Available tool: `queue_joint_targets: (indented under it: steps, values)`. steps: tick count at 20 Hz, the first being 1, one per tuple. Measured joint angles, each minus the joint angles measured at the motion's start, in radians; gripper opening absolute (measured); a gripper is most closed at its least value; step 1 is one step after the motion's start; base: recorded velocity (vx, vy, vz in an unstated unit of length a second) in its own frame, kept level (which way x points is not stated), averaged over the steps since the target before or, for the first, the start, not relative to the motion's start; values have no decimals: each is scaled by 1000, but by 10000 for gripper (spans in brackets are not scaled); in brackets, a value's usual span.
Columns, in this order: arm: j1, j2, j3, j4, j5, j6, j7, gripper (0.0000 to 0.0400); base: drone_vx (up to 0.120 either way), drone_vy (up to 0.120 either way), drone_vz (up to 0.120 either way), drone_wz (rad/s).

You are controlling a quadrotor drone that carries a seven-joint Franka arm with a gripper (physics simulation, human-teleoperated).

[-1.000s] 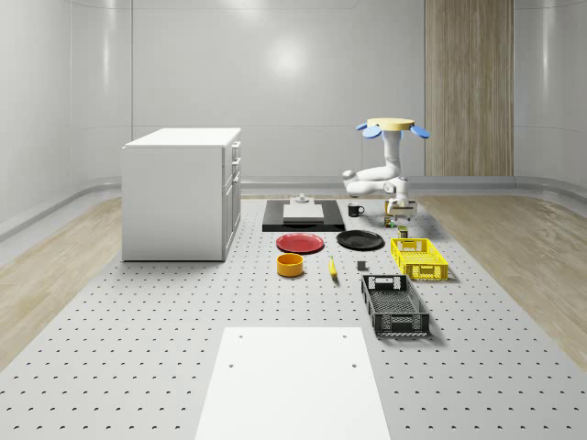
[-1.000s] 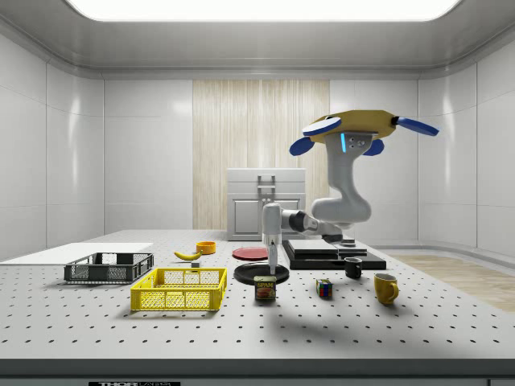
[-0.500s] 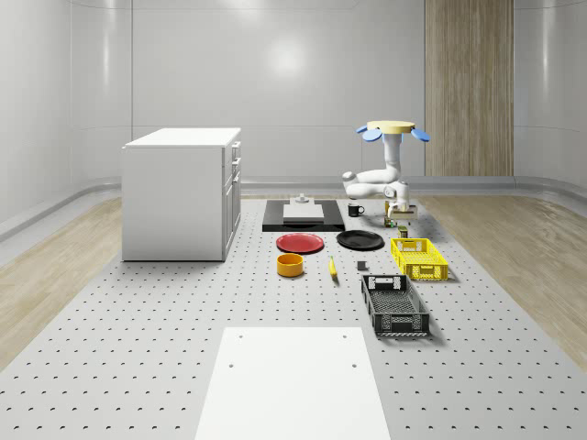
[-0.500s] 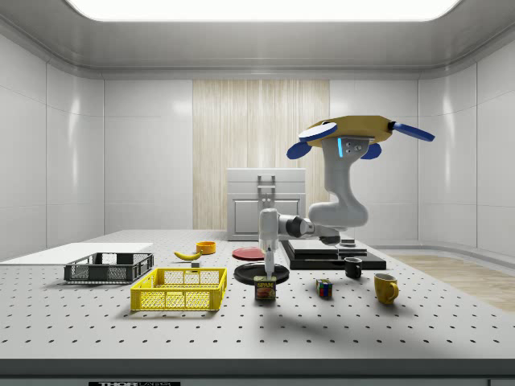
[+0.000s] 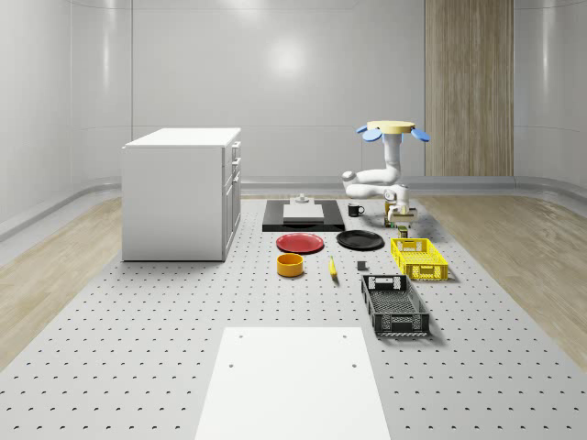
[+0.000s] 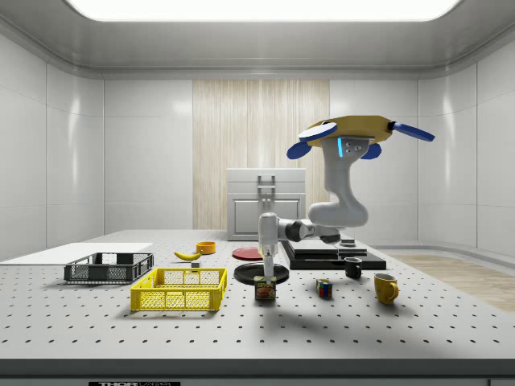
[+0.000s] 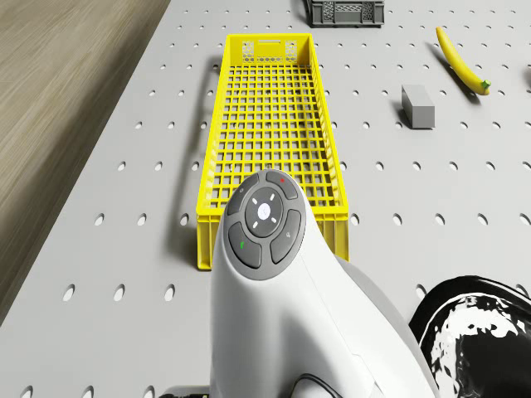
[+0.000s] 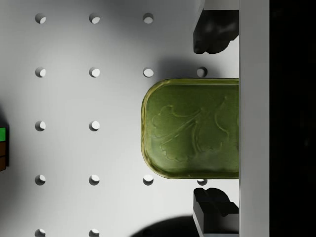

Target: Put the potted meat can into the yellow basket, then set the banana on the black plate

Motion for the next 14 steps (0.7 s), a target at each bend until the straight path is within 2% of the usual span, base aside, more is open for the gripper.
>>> queue_joint_targets:
  steps: [14]
  values:
    - [-77,-14,0,74,-3,40,8,400,0,0,0,0]
